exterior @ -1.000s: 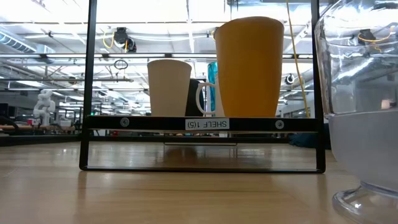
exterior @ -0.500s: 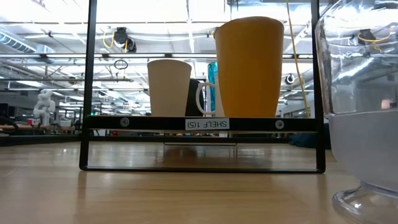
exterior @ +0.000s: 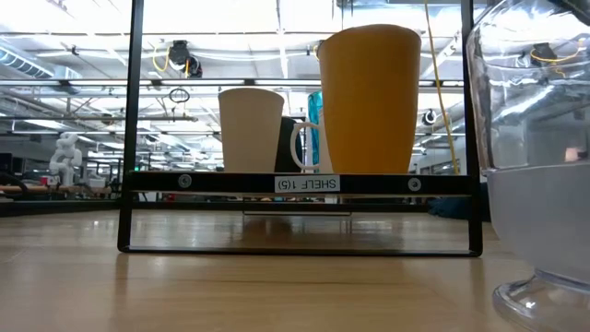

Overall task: Stack small to large cups/mugs on shelf
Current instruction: Put the transparent mug on the shelf

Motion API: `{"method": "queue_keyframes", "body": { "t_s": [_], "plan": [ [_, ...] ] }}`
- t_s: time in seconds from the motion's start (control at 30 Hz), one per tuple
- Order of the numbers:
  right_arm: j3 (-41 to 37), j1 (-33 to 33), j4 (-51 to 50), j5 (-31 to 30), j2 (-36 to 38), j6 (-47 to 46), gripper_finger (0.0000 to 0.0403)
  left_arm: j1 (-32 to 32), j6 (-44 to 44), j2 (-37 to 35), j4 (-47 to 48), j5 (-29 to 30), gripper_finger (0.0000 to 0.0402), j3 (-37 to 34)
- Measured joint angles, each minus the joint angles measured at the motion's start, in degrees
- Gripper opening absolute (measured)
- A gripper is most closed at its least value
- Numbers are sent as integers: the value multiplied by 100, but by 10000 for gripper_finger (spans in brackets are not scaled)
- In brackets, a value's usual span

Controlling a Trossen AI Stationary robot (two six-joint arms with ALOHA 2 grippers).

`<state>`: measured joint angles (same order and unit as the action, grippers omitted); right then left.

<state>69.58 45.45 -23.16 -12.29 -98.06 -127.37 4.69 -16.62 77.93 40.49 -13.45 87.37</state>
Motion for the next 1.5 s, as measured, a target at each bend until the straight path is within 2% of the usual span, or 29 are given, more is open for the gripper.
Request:
{"method": "queue_keyframes", "body": {
  "t_s": [0.57, 1.5],
  "plan": [
    [4, -164, 909, -2, -271, 344, 128, 0, 44, 0, 30, 2, 195, 0],
    [-2, -177, 581, 69, -299, 378, 128, 0, 9, 0, 46, 0, 195, 0]
  ]
}}
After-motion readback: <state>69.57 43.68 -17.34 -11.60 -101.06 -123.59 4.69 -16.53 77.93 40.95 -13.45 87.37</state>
